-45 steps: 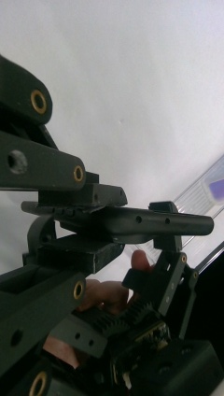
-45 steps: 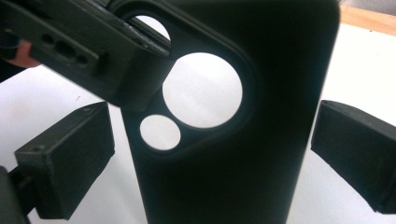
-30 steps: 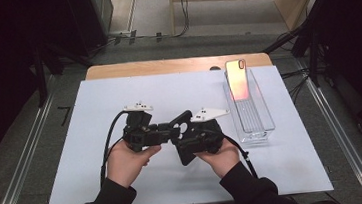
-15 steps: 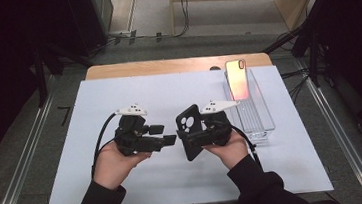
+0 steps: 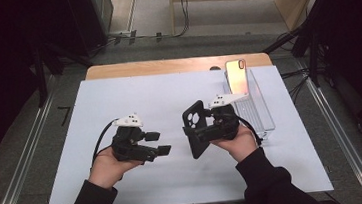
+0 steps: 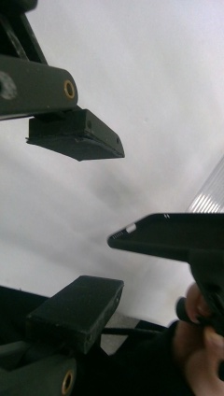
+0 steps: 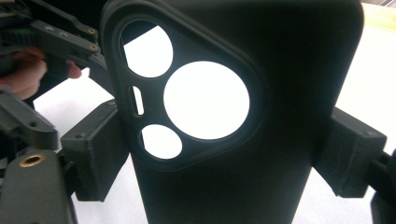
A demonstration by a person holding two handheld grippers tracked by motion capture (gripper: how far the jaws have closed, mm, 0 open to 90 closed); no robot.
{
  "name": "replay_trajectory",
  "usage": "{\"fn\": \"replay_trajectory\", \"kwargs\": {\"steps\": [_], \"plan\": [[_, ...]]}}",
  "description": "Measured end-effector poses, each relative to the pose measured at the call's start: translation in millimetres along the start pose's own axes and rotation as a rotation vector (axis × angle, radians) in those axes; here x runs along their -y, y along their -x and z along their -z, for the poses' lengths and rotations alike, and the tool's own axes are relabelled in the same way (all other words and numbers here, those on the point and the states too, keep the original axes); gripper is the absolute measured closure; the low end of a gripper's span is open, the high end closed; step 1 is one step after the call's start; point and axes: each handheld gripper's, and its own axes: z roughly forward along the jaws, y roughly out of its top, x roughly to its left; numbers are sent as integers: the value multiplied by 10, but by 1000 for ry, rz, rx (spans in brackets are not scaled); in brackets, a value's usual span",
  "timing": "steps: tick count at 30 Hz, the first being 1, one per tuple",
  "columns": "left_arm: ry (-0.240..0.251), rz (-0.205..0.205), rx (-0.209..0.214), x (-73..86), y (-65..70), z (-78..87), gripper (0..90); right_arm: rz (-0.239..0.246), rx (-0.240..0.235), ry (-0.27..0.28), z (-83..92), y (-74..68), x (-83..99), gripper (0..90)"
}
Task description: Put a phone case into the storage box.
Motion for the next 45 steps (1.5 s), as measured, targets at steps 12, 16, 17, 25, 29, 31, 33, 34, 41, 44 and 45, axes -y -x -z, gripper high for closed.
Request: {"fn": "replay_trajectory", "kwargs": {"steps": [12, 16, 17, 25, 29, 31, 33, 34, 41, 44, 45], "plan": [[-1, -30, -17, 260, -84, -12, 315, -1, -21, 3, 111, 90, -31, 123], [-4, -10, -29, 372, -131, 11, 315, -1, -19, 4, 161, 104, -50, 124], [-6, -5, -31, 398, -141, 20, 315, -2, -18, 4, 174, 109, -54, 124], [-11, 35, -59, 544, -186, 82, 315, -14, -1, 14, 302, 168, -97, 124], [-7, 43, -67, 597, -187, 113, 315, -27, 8, 27, 375, 194, -129, 124], [-4, 49, -66, 624, -183, 113, 315, -35, 30, 33, 415, 209, -149, 124], [-9, 51, -67, 643, -184, 114, 315, -44, 42, 46, 458, 228, -168, 124], [-6, 53, -69, 650, -186, 115, 315, -47, 51, 51, 482, 240, -177, 124], [4, 69, -86, 691, -199, 142, 315, -77, 95, 87, 619, 327, -249, 124], [7, 86, -93, 718, -210, 162, 315, -78, 119, 96, 653, 363, -268, 124], [12, 87, -96, 726, -215, 171, 315, -77, 133, 96, 664, 377, -275, 124]]}}
